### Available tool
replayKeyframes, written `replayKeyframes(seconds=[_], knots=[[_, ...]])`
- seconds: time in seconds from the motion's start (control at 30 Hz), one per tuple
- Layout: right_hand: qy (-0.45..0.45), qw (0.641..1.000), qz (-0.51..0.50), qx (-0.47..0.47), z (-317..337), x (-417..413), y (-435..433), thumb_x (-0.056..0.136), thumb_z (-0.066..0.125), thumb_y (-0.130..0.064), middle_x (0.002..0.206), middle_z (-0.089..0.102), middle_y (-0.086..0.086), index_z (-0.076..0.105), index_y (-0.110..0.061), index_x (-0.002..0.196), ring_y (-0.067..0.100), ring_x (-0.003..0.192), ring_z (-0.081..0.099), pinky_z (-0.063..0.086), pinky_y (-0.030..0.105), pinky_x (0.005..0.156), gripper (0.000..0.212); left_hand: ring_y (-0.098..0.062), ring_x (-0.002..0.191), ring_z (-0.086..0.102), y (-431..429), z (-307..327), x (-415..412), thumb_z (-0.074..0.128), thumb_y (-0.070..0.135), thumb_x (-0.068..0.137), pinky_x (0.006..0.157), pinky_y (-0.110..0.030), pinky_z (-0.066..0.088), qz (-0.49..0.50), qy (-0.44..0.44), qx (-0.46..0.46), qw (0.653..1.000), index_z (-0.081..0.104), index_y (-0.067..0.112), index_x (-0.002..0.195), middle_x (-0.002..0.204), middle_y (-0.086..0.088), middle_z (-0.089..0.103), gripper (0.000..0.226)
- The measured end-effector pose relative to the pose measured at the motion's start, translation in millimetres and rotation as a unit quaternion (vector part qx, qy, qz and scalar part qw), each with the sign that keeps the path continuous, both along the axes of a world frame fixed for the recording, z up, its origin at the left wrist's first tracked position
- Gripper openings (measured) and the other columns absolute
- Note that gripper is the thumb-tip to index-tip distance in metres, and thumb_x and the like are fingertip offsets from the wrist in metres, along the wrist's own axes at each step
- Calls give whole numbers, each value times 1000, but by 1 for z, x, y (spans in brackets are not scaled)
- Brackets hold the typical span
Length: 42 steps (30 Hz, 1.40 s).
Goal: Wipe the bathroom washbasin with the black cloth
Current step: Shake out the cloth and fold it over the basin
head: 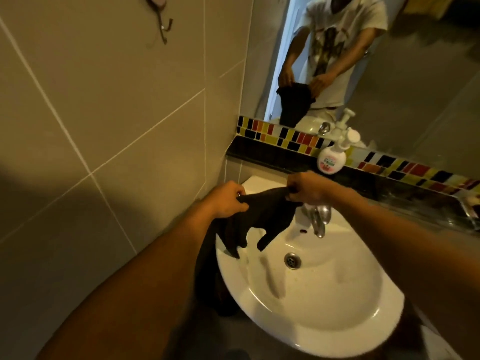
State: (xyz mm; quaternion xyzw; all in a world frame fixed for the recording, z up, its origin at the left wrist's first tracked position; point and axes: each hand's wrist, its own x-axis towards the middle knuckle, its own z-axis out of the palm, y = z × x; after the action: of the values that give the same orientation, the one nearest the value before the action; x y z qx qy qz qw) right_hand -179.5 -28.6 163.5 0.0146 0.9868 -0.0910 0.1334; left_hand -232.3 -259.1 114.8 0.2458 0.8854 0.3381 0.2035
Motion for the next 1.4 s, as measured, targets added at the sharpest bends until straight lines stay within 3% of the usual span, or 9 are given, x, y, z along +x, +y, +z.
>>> replayKeyframes(seconds=[0.23, 0.47, 0.63, 0.8, 0.9, 1.0, 1.07, 1.2, 1.4], knots=[[48, 998, -22, -19, 76, 32, 33, 84, 66, -32, 89, 60, -4, 62, -32, 85, 14, 86, 57, 43, 28, 72, 4, -19, 75, 58, 18, 88, -2, 69, 15, 77, 65, -32, 47, -55, 116, -1, 992, 53, 25, 71, 77, 0, 57, 20], [100, 993, -53, -41, 126, 66, 67, 82, 71, -29, 78, 58, -4, 59, -31, 73, 13, 76, 55, 40, 24, 60, 15, -16, 86, 55, 33, 146, 9, 70, 27, 80, 69, -29, 41, -80, 175, -74, 978, 60, 23, 92, 88, 4, 57, 16], [116, 988, -73, -73, 147, 86, 96, 79, 73, -35, 87, 62, 0, 61, -27, 80, 20, 85, 59, 49, 35, 77, 15, -19, 90, 61, 49, 182, 18, 72, 29, 79, 78, -35, 50, -78, 182, -90, 976, 65, 22, 95, 93, -1, 65, 19], [101, 970, -92, -199, 172, 119, 123, 81, 72, -27, 87, 63, 8, 67, -8, 91, 21, 83, 58, 45, 33, 76, 22, -20, 83, 59, 66, 211, 38, 75, 27, 75, 70, -33, 46, -87, 245, -129, 957, 56, 26, 78, 82, 2, 60, 19], [124, 946, -114, -278, 181, 141, 139, 84, 67, -15, 90, 64, 19, 69, -2, 96, 23, 85, 60, 49, 33, 78, 17, -18, 86, 56, 76, 222, 52, 74, 30, 77, 70, -32, 43, -98, 294, -155, 938, 58, 27, 86, 87, 4, 57, 19], [152, 924, -134, -323, 187, 160, 152, 86, 65, -7, 84, 66, 9, 70, -3, 95, 14, 77, 62, 52, 20, 65, 11, -16, 86, 55, 82, 232, 63, 70, 34, 80, 72, -30, 39, -107, 321, -171, 926, 64, 25, 97, 86, 5, 57, 21], [177, 920, -147, -318, 186, 172, 160, 86, 65, -8, 84, 67, 6, 70, -4, 94, 14, 77, 62, 52, 21, 64, 11, -16, 85, 55, 87, 234, 73, 68, 36, 82, 77, -32, 39, -106, 321, -176, 925, 65, 24, 94, 83, 4, 58, 18], [216, 892, -192, -347, 178, 191, 174, 85, 67, -10, 95, 68, 14, 70, -3, 98, 23, 90, 63, 52, 37, 84, 15, -25, 88, 61, 95, 227, 86, 70, 33, 80, 82, -43, 51, -75, 244, -101, 962, 63, 18, 87, 87, -7, 64, 18], [222, 848, -274, -395, 156, 219, 188, 85, 68, -22, 99, 68, 12, 68, -3, 97, 26, 96, 64, 53, 40, 89, 22, -19, 84, 57, 99, 222, 106, 71, 22, 80, 69, -27, 45, -52, 77, 13, 996, 59, 18, 82, 82, -2, 59, 13]])
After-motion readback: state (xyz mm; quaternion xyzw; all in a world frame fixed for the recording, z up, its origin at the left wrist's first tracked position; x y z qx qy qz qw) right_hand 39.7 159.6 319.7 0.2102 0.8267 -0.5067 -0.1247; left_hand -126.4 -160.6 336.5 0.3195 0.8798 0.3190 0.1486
